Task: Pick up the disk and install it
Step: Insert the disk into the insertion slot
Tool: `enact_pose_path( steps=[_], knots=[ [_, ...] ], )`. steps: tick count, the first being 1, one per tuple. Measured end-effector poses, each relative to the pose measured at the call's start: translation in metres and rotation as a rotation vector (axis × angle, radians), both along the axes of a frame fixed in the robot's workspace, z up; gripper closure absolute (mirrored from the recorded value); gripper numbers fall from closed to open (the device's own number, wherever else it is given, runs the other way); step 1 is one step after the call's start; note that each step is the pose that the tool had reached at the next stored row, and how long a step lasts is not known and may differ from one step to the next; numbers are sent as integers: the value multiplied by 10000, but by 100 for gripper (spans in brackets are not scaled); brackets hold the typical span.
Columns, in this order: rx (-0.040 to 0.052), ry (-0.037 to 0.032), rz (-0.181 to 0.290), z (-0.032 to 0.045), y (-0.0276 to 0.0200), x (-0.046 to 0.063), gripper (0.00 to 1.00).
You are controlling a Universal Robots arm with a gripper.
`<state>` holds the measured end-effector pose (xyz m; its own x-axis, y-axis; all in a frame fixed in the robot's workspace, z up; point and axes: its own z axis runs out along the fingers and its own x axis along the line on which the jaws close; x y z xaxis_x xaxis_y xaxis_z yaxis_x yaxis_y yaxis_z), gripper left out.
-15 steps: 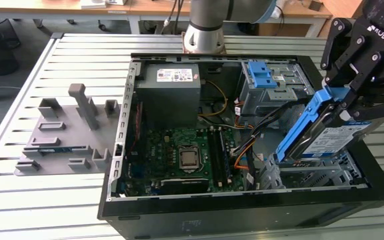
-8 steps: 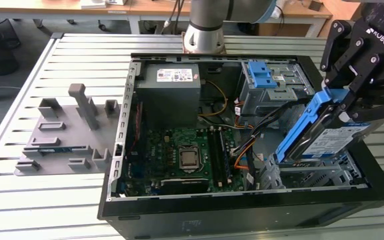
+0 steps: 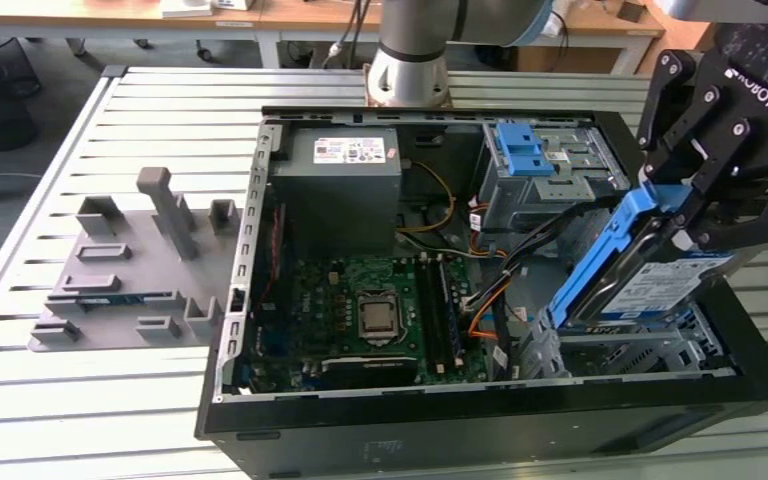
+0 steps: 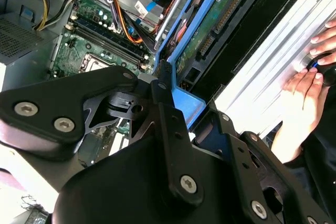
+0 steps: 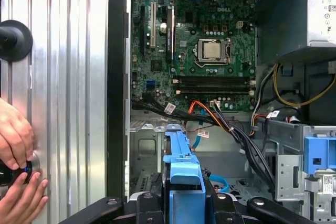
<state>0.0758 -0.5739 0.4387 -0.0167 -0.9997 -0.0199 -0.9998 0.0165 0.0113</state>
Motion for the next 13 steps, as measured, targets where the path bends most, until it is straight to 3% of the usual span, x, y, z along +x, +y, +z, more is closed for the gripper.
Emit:
enact_pose_path(
  steps=[13],
  knots=[
    [31,0,0,-74,0,0,64]
  ],
)
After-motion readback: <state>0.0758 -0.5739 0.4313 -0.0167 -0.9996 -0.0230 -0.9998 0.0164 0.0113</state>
